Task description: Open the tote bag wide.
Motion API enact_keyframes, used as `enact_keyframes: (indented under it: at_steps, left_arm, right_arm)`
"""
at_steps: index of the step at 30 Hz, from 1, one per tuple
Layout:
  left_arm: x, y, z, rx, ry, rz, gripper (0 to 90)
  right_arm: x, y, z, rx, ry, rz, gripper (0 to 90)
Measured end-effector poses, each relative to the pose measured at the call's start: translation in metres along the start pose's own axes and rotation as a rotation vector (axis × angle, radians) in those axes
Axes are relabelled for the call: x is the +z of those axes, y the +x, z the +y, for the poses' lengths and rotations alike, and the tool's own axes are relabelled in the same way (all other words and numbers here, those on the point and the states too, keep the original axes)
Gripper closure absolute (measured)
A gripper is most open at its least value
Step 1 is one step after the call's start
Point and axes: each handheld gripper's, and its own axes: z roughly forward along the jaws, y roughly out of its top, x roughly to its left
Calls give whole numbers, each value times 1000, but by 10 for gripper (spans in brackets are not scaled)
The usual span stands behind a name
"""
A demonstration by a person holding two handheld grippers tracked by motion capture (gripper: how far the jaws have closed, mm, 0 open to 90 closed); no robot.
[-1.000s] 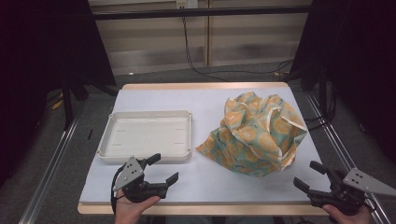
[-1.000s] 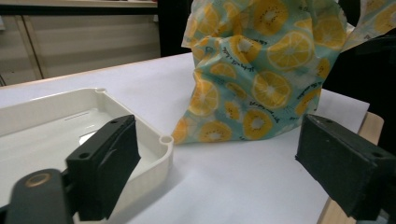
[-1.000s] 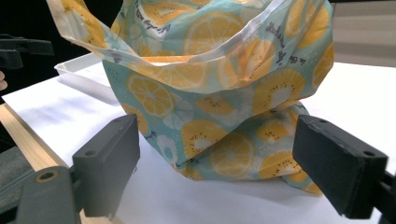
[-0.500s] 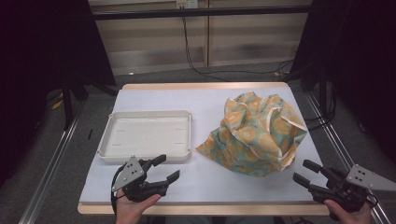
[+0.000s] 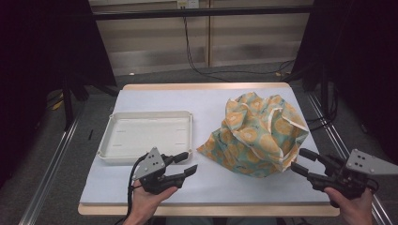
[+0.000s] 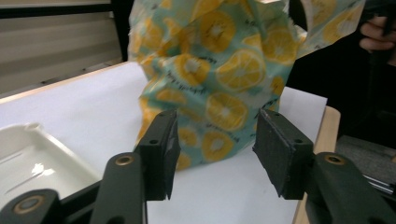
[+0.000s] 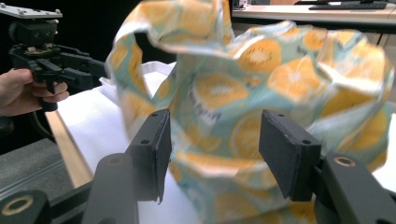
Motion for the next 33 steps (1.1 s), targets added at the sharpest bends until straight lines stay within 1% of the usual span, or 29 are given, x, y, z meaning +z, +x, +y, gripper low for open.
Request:
enact_keyframes:
  at_steps: [1,2,3,4,5,6,7,8,9,10,11,12,14,15,16,17,18,19,20,21,22,23,24,25,28,29,30,31,33]
  left_arm:
    - [5,-1,6,1,-11,-24,509]
    - [5,-1,6,1,-11,-24,516]
    - [11,-2,13,10,-16,-33,528]
    - [11,-2,13,10,-16,-33,542]
    - [15,-3,17,15,-25,-52,542]
    - [21,-4,23,23,-22,-63,566]
    - [21,-4,23,23,-22,-63,582]
    - [28,-6,29,25,-31,-93,600]
    - [28,-6,29,25,-31,-93,608]
    - [31,-7,31,30,-34,-100,608]
    - [36,-10,38,39,-41,-113,613]
    - [37,-12,41,43,-46,-124,612]
    - [39,-13,44,47,-52,-120,591]
    - [40,-15,48,42,-72,-128,583]
    - [40,-15,48,42,-72,-128,575]
    - [41,-15,52,39,-74,-138,568]
    - [42,-15,54,32,-75,-151,568]
    - [43,-17,56,10,-96,-171,572]
    - [44,-18,57,16,-100,-176,572]
    - [48,-23,60,38,-97,-177,573]
    - [48,-23,60,38,-97,-177,566]
    - [51,-25,61,53,-90,-166,566]
    - [52,-26,61,51,-89,-171,561]
    - [53,-27,61,62,-86,-173,559]
    - [55,-27,61,65,-90,-175,564]
    - [55,-26,62,77,-81,-172,576]
    - [56,-25,62,64,-89,-175,579]
    - [56,-25,62,64,-89,-175,584]
    - [57,-24,62,65,-90,-175,583]
  right_arm:
    - [4,-4,6,-3,-2,8,443]
    - [6,-5,9,-4,-5,9,445]
    - [9,-6,12,-8,2,8,448]
    - [9,-6,12,-8,2,8,448]
    - [13,-7,14,-9,2,11,449]
    - [20,-9,19,-15,10,25,454]
    - [20,-9,19,-15,10,25,454]
    - [30,-10,22,-12,-2,42,459]
    - [33,-9,23,-5,-6,57,460]
    - [33,-9,23,-5,-6,57,460]
    - [42,-9,26,-14,-13,71,459]
    - [44,-8,26,-18,-12,75,457]
    - [52,-4,28,-11,-18,94,455]
    - [55,-3,29,-20,-17,96,455]
    - [55,-3,29,-20,-17,96,455]
    - [63,1,30,-30,-11,121,462]
    - [63,1,30,-30,-11,121,462]
    - [72,4,29,-37,3,133,492]
    - [72,4,29,-37,3,133,492]
    - [78,4,26,-29,9,141,516]
    - [78,4,26,-29,9,141,516]
    - [80,4,25,-32,11,143,547]
    - [82,4,23,-32,17,151,568]
    - [84,4,20,-26,17,155,641]
    - [83,3,19,-29,19,158,680]
    - [83,3,18,-26,21,165,709]
    - [84,3,17,-20,19,176,755]
    - [84,3,16,-15,19,184,786]
    - [85,3,16,-18,21,181,813]
